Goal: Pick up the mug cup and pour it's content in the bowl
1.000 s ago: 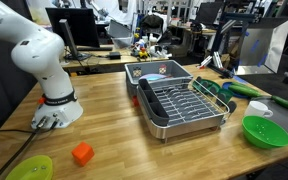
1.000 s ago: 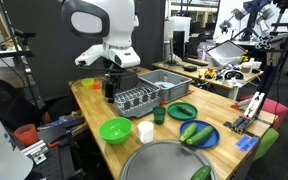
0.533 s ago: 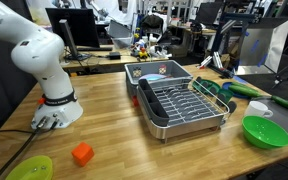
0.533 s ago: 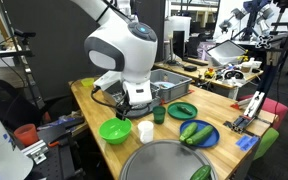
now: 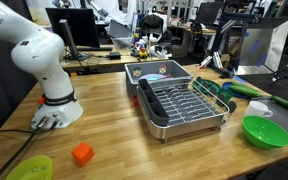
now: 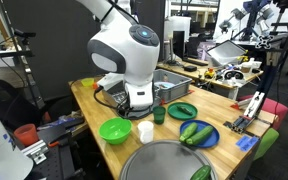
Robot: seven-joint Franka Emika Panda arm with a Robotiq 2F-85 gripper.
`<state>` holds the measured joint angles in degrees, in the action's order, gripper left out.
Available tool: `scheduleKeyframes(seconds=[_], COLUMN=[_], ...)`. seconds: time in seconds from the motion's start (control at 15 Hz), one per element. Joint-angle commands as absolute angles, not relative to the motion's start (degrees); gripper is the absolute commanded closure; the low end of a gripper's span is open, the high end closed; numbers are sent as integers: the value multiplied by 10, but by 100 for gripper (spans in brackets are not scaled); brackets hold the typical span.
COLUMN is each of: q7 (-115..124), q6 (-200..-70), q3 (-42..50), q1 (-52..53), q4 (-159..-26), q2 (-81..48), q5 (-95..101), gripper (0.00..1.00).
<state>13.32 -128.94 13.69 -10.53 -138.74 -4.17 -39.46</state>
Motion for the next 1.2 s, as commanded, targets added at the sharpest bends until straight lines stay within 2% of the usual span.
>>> scheduleKeyframes(seconds=[0.0, 0.73, 1.13], q7=[132, 178, 175], q6=[-1285, -1241, -1255], q3=[137, 172, 178], q1=[-125, -184, -175], q4=[-1374, -1368, -1372], q2=[-66, -185, -185], q5=[-461, -683, -684], gripper=[0, 0, 0])
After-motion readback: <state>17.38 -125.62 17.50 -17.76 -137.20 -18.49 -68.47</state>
